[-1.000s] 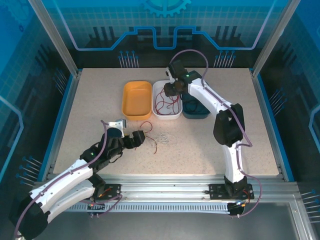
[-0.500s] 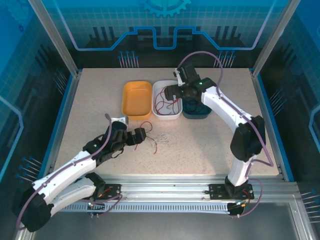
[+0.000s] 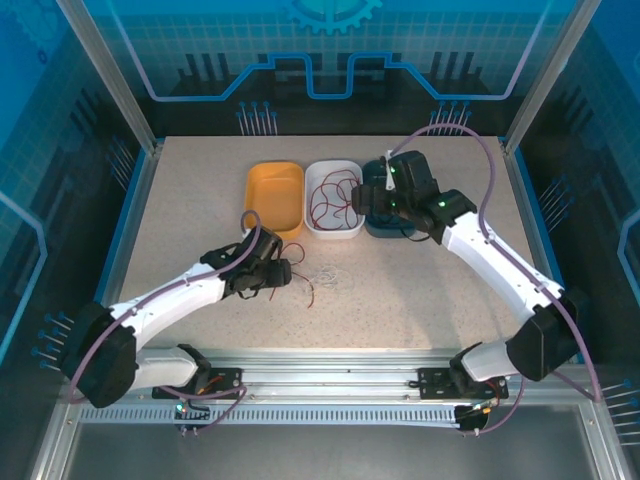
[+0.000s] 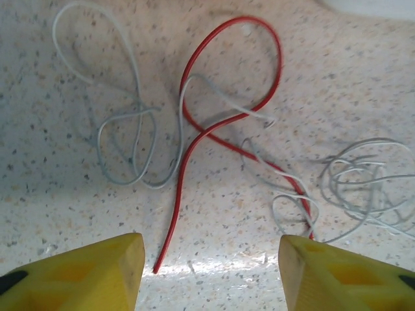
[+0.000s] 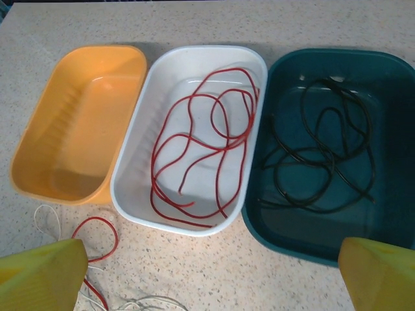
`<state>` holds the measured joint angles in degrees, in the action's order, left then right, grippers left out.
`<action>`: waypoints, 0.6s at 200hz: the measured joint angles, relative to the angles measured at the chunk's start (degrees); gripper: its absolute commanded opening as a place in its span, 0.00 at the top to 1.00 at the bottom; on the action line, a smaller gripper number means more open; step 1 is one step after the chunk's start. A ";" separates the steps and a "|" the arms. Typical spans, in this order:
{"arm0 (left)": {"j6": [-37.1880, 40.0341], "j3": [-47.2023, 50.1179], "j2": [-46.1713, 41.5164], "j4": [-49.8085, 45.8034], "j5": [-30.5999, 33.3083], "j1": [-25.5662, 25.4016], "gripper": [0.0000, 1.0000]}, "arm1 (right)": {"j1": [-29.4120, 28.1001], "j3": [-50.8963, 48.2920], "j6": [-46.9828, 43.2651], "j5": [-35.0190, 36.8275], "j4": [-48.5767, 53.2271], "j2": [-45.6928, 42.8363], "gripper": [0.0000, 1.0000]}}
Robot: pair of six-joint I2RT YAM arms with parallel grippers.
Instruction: Untangle the cables
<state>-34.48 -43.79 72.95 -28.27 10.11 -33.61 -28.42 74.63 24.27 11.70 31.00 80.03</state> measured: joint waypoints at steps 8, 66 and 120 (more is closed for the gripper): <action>0.09 -0.11 0.94 -0.33 -0.07 -0.02 0.49 | 0.00 -1.22 0.94 0.92 -0.13 -1.20 0.00; 1.62 -3.15 10.86 -3.02 -0.31 -0.13 0.63 | 0.00 -6.97 5.29 5.97 -0.24 -6.49 0.00; 2.69 -5.55 17.22 -3.63 -0.26 -0.13 0.68 | 0.00 -8.07 6.67 9.57 0.28 -7.52 0.00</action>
<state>-31.79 -49.34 90.17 -31.90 9.85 -33.74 -28.42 66.57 30.94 21.28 31.29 72.51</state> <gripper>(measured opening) 0.325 0.996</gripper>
